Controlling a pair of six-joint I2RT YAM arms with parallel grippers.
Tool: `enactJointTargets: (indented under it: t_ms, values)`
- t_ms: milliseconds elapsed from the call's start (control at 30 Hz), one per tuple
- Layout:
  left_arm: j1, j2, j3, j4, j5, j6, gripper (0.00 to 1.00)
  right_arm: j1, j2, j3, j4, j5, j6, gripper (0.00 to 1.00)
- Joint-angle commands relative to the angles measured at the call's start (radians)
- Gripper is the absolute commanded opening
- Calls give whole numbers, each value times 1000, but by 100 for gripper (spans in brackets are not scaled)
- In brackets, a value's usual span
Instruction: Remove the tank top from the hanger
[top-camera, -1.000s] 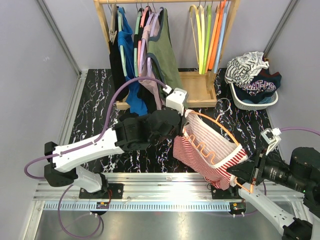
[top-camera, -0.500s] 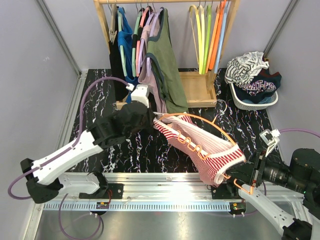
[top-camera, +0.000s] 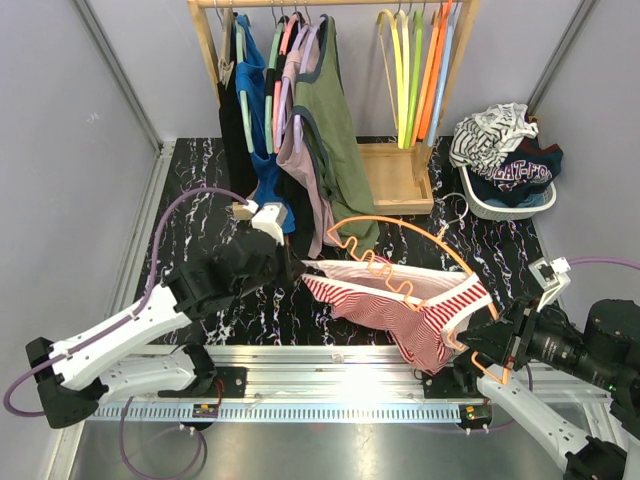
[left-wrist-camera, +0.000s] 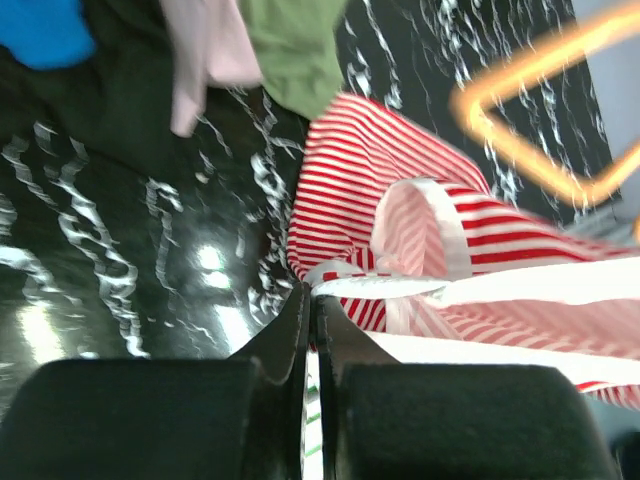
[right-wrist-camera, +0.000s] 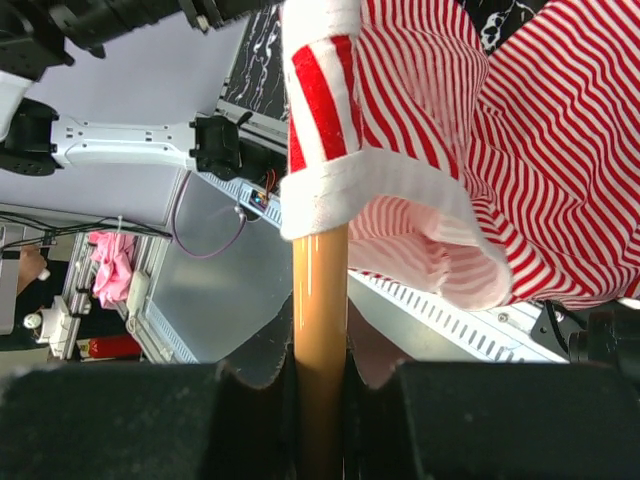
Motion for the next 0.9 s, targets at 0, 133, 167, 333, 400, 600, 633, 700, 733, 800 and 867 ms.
enactJointTargets:
  t_ms: [0,133,167,333,400,600,633,700,733,800,867]
  values:
    - [20,-9,-95,56,137,-39,0,-4,-41,0,-31,58,37,0]
    - [-57,-14,-113,170,168,-62,0,-4,-76,-107,76,36,90,0]
    - [-89,-15,-92,194,174,-59,0,-4,-76,-122,98,20,94,0]
    - [-177,-17,38,118,167,-16,99,-4,-26,-132,49,-2,51,0]
    - [-213,-31,120,34,114,31,99,-4,10,-141,20,-78,-1,0]
    - [-223,-43,217,-32,128,247,99,-4,70,-230,26,-402,-93,0]
    - [-224,-38,217,-40,136,295,99,-4,77,-248,41,-448,-96,0]
    - [-227,-28,209,-35,171,339,99,-4,96,-259,78,-571,-101,0]
    - [-235,-28,195,-19,186,359,99,-4,102,-256,84,-594,-105,0]
    - [-246,-38,178,3,234,407,99,-4,126,-235,86,-623,-122,0]
    - [-256,-43,160,20,260,439,99,-4,142,-227,107,-680,-128,0]
